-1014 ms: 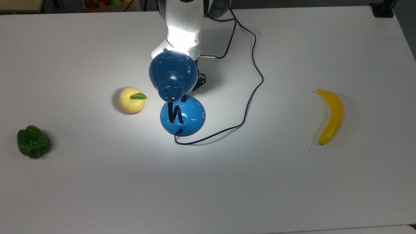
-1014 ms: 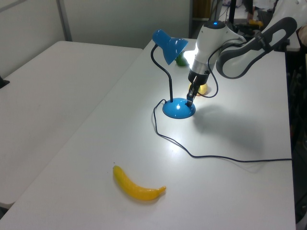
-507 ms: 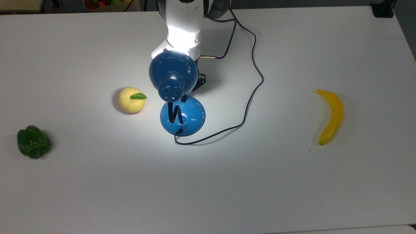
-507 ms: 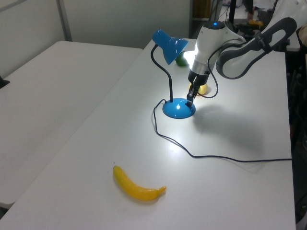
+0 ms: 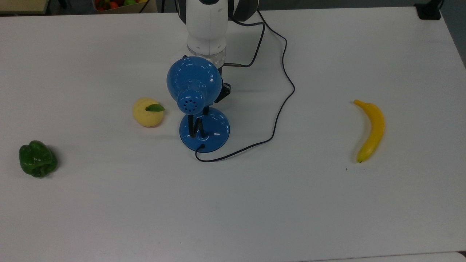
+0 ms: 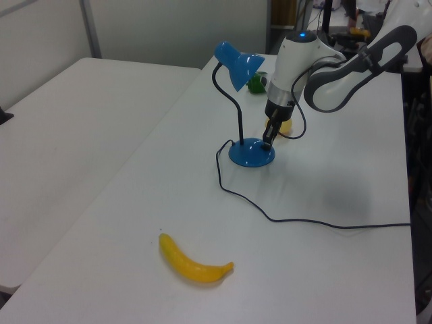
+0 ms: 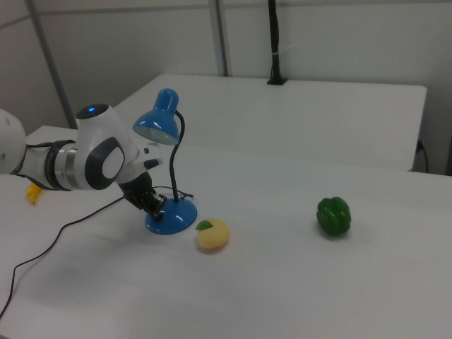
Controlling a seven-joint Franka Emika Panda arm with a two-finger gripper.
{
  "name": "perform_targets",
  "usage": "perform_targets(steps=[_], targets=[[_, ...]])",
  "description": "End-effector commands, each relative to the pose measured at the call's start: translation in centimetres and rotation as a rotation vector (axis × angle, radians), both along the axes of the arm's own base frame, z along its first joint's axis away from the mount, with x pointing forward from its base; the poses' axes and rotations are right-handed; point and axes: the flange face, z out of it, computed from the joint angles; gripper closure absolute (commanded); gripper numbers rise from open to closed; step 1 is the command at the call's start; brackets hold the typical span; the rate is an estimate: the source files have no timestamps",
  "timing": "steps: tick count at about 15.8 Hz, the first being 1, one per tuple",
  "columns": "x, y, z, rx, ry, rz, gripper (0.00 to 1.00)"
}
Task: Turn off lamp
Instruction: 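Lift the gripper up away from the lamp base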
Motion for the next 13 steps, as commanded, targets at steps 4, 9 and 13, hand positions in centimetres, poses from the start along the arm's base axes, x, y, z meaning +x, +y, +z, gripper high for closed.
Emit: perform_targets(steps=[4,9,13], targets=[[-1.6,-0.6,-0.2,-0.042,0.127,-0.065,1.00],[-2.7,-0.8,3.6,-0.073,0.201,-0.076,1.00],[-3.4,-1.0,8.4,-0.101,0.271,-0.091,1.00]])
